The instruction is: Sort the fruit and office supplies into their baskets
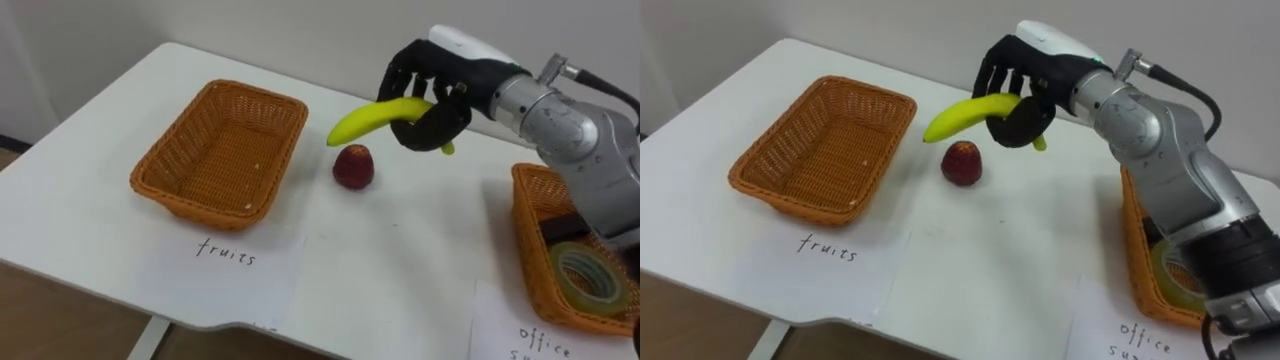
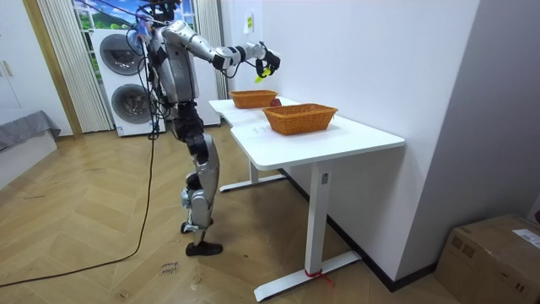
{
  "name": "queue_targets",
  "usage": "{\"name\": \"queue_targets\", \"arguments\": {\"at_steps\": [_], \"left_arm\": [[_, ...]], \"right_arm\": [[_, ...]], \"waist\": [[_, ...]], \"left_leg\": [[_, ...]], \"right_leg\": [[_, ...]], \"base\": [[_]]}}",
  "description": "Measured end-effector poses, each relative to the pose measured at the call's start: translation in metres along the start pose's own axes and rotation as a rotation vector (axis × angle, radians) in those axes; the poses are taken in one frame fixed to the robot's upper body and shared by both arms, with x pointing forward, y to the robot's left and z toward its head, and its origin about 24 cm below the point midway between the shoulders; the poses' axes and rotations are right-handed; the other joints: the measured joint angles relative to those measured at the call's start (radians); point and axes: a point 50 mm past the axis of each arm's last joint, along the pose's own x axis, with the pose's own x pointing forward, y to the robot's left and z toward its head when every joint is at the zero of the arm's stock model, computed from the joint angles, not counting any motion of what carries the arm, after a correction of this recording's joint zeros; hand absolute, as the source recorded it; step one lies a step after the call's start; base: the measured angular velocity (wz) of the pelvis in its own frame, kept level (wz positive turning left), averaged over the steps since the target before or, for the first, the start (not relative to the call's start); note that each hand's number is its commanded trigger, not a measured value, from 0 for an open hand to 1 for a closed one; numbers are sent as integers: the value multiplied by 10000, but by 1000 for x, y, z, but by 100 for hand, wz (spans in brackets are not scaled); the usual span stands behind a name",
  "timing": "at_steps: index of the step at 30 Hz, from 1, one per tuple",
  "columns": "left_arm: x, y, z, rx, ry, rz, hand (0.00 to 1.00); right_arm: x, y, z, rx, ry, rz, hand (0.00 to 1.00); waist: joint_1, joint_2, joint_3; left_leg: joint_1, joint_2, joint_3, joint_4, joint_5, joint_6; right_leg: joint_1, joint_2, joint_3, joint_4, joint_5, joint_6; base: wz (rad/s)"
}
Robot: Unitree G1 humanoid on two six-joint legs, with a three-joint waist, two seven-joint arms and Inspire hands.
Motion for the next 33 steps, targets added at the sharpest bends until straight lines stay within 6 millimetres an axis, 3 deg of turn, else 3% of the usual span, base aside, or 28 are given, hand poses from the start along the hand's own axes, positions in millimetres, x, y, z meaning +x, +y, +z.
{"name": "queue_targets", "arguments": {"at_steps": [6,10,15,26,33], "left_arm": [[-2,-4,-8,20,205,-264,0],[-4,-7,-18,34,581,-425,0],[-7,-8,-27,-150,808,-772,0],[-10,-10,-37,-253,1303,-884,0],[-11,-11,-40,-222,1379,-918,0]], "right_arm": [[0,0,1,41,-41,-7,100],[0,0,1,59,-30,-9,100],[0,0,1,-58,40,33,100],[1,1,-1,158,266,60,100],[0,4,4,63,112,156,100]], "waist": [[397,-154,94],[482,-270,143],[654,-269,142],[689,-247,133],[898,-108,69]], "left_leg": [[33,-22,-238,-3,-4,-4],[60,-46,-399,6,-7,-4],[37,-89,-465,43,-9,-2],[77,-200,-635,97,15,40],[144,-198,-697,22,24,30]], "right_leg": [[129,-7,-154,-23,-23,38],[265,-8,-244,-31,-26,44],[288,-37,-258,-30,-47,75],[420,-126,-371,-21,-67,110],[455,-118,-391,-13,-85,134]], "base": [[12],[15],[0],[3],[2]]}}
